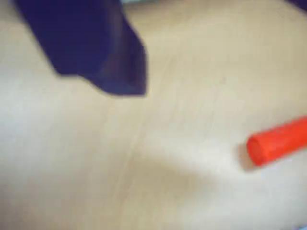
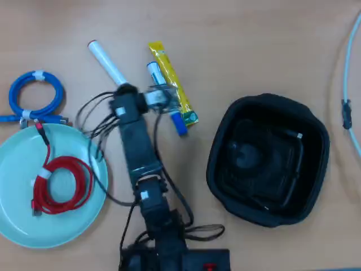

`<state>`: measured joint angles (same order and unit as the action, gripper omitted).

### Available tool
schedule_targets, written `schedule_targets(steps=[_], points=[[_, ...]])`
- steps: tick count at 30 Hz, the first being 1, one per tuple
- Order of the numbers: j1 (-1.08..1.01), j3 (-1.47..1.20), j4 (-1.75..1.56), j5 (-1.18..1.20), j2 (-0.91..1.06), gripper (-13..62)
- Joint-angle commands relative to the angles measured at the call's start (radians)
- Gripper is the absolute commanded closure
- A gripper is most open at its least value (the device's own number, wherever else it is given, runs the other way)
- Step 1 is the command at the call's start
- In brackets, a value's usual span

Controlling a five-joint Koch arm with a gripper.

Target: Put a black charging cable in a black bowl and put a red charging cable in a green bowl

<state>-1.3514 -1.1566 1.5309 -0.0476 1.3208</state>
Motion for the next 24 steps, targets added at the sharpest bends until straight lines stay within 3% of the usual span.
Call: schedule_targets(steps=[1, 5, 15, 24], points=[[-0.069, -0.035, -0.083, -0.049, 0.008, -5.8], [-0.153, -0.331, -0.313, -0.046, 0.031, -5.7], [-0.227, -1.108, -1.075, -0.038, 0.552, -5.7], [-0.307, -1.652, -1.782, 0.0, 0.626, -5.7]])
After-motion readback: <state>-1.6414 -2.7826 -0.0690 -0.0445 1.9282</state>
